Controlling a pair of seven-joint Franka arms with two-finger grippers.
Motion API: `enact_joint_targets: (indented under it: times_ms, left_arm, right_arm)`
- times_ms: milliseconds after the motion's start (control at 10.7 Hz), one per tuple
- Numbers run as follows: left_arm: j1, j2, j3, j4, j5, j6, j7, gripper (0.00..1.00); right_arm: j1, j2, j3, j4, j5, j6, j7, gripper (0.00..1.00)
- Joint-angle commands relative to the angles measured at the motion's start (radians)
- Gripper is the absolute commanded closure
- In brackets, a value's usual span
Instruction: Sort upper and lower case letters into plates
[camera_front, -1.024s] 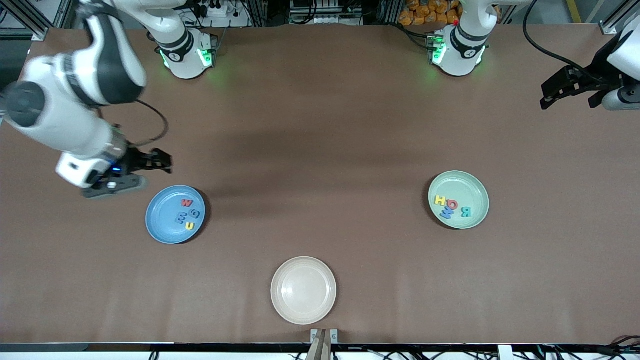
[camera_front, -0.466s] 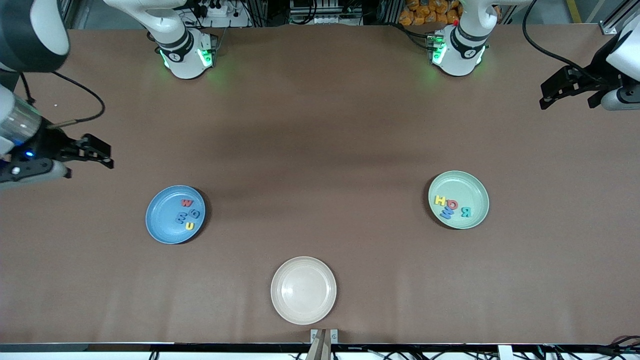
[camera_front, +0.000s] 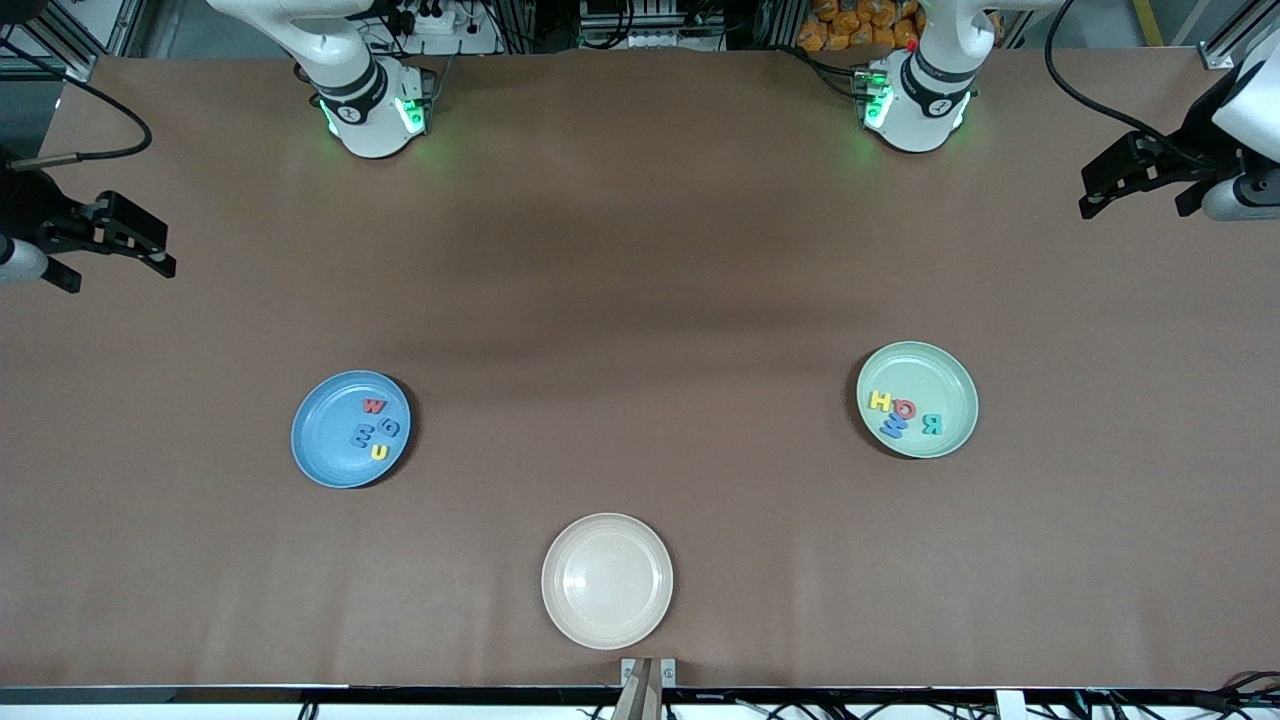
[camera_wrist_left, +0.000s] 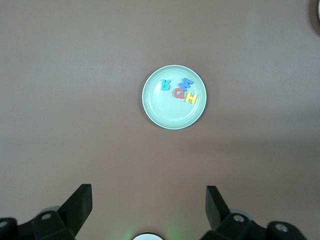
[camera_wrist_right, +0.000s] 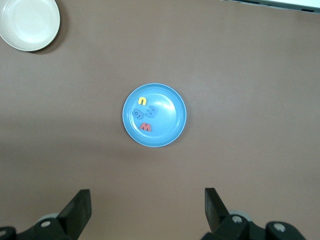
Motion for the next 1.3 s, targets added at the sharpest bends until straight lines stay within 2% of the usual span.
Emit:
enact_joint_targets:
  times_ms: [0, 1211]
  left_arm:
    - [0.003, -0.004, -0.008, 0.005, 0.012, -0.008, 0.0, 0.0]
    - [-0.012, 0.002, -0.009, 0.005, 0.009, -0.008, 0.001, 0.0]
  right_arm:
    - [0.001, 0.004, 0.0, 0.01, -0.003, -0.007, 0.022, 0.0]
    - [0.0, 0.001, 0.005, 0.005, -0.004, -0.037, 0.057, 0.0]
